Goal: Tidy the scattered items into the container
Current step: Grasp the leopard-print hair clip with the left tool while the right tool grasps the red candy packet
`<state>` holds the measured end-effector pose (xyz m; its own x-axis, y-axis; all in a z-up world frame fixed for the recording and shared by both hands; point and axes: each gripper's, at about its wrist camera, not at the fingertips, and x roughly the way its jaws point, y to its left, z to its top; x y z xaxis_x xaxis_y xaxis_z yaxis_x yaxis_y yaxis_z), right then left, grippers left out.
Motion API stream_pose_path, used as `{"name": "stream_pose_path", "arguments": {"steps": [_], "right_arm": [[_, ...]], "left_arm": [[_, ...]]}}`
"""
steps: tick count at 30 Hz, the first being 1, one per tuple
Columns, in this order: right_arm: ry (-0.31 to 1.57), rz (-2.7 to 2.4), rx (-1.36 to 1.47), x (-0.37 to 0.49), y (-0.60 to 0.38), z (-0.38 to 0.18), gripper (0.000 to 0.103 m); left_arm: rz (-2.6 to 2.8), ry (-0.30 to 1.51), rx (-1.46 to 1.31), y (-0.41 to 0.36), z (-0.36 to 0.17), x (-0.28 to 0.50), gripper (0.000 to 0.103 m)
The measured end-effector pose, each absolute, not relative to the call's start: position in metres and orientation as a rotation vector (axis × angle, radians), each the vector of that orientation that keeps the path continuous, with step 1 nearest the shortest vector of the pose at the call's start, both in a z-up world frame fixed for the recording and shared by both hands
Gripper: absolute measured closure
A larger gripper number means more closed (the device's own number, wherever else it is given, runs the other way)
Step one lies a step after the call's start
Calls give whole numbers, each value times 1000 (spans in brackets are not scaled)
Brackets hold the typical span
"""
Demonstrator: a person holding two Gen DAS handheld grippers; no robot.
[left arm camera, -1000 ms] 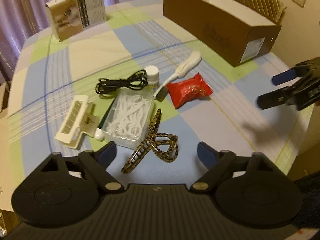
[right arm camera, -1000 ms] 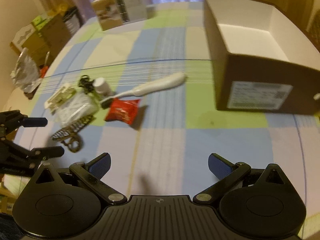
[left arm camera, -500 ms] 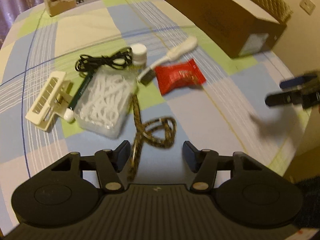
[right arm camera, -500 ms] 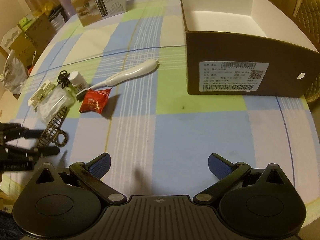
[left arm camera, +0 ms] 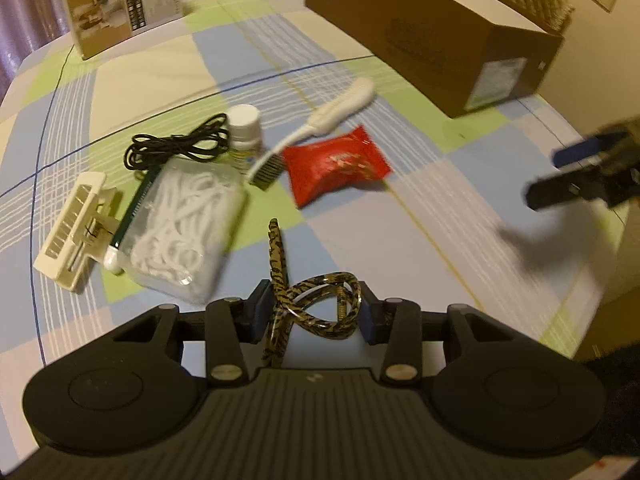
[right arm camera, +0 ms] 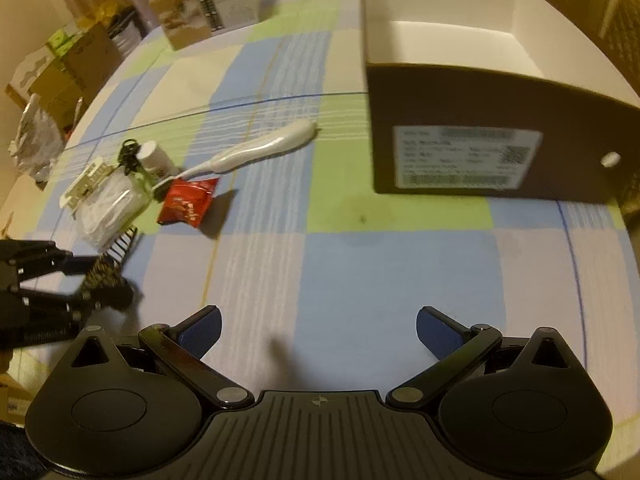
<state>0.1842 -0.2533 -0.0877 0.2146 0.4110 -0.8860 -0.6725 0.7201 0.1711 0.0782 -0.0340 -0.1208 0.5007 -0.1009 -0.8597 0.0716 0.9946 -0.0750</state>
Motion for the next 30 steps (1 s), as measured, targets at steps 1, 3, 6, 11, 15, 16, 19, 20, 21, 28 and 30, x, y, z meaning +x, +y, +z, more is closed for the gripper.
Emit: {"name": "stream_pose_path", "arguments": {"steps": [1, 3, 6, 11, 15, 16, 19, 20, 21, 28, 30], "right_arm": [[1122, 781, -278, 183, -250, -88, 2], [1116, 814, -286, 182, -242, -89, 2], [1111, 868, -300, 179, -229, -91, 2], [1081, 970, -328, 173, -203, -95, 2], [1026, 1064, -371, 171, -180, -101, 2], [1001, 1095, -392, 170, -175, -103, 2], [908, 1183, -475, 166, -158, -108, 2], [874, 1213, -495, 165, -154, -109, 2], [843, 1242, -512, 165, -150, -110, 3], [750, 1364, -598, 176, -121, -118, 27], [758, 1391, -628, 178, -113, -123, 34]], "left_arm": [[-98, 1042, -36, -34, -120, 74, 65], [-72, 1047, -58, -30, -118, 66, 65], [-13, 1054, -87, -18, -113, 53, 65], [122, 1055, -140, 11, -108, 31, 65], [223, 1055, -202, 35, -106, 17, 65], [241, 1054, -212, 39, -106, 15, 65], [294, 1048, -227, 49, -106, 9, 65], [316, 1044, -233, 53, -106, 8, 65], [339, 1039, -244, 58, -106, 7, 65], [428, 1022, -324, 85, -109, 10, 65], [433, 1017, -334, 87, -109, 10, 65]]}}
